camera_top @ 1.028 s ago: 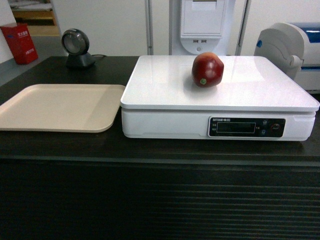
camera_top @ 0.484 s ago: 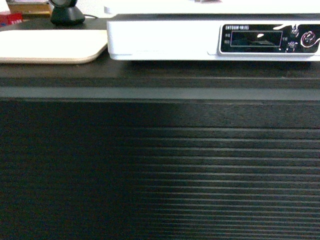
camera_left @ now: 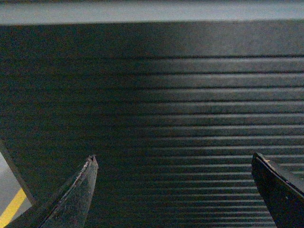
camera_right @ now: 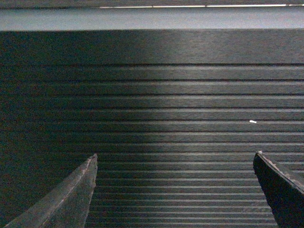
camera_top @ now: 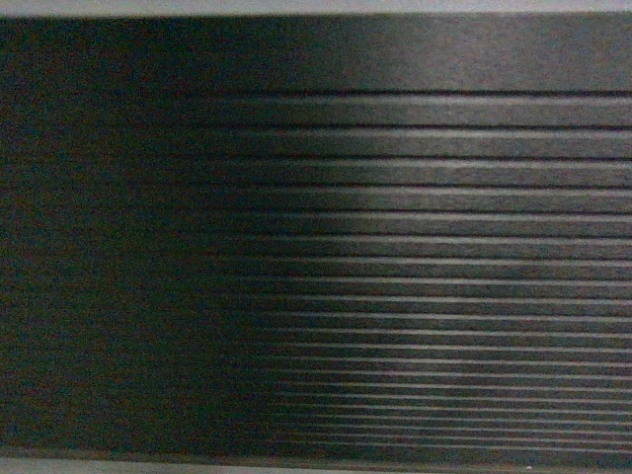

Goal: Place dark red mango on scale at checkout

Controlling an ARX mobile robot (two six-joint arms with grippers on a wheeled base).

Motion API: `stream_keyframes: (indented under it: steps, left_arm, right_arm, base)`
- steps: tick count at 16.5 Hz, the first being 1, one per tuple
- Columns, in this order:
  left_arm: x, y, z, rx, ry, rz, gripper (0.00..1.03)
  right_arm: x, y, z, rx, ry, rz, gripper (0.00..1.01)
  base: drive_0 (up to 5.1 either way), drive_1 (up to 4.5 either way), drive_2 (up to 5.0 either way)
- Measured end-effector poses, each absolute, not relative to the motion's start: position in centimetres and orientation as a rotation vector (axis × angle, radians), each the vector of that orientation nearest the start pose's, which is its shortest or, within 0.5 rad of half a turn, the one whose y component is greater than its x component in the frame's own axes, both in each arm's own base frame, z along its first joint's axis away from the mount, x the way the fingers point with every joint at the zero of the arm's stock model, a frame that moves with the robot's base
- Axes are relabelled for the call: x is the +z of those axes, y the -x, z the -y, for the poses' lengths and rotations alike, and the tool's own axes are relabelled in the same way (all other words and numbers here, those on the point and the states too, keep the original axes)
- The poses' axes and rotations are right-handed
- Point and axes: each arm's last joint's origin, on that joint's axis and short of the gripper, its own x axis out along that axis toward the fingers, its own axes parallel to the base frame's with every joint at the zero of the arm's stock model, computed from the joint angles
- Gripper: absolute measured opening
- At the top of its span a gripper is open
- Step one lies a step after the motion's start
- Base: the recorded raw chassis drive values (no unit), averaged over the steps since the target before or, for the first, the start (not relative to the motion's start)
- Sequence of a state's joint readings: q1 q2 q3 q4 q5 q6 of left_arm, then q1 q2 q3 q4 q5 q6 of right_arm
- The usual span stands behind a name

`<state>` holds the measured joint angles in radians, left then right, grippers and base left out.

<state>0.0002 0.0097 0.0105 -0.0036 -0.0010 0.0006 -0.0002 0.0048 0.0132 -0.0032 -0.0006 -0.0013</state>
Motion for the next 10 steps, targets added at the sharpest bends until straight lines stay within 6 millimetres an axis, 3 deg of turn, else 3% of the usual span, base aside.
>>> stream_keyframes:
  steps: [10]
  left_arm:
    - [16.57,-9.77,0.0,0.001,-0.001,-0.006,0.98]
  right_arm:
    - [16.71,-9.72,0.0,-0.001,0.001,0.002,0.98]
  base:
    - [0.0,0.0,0.0]
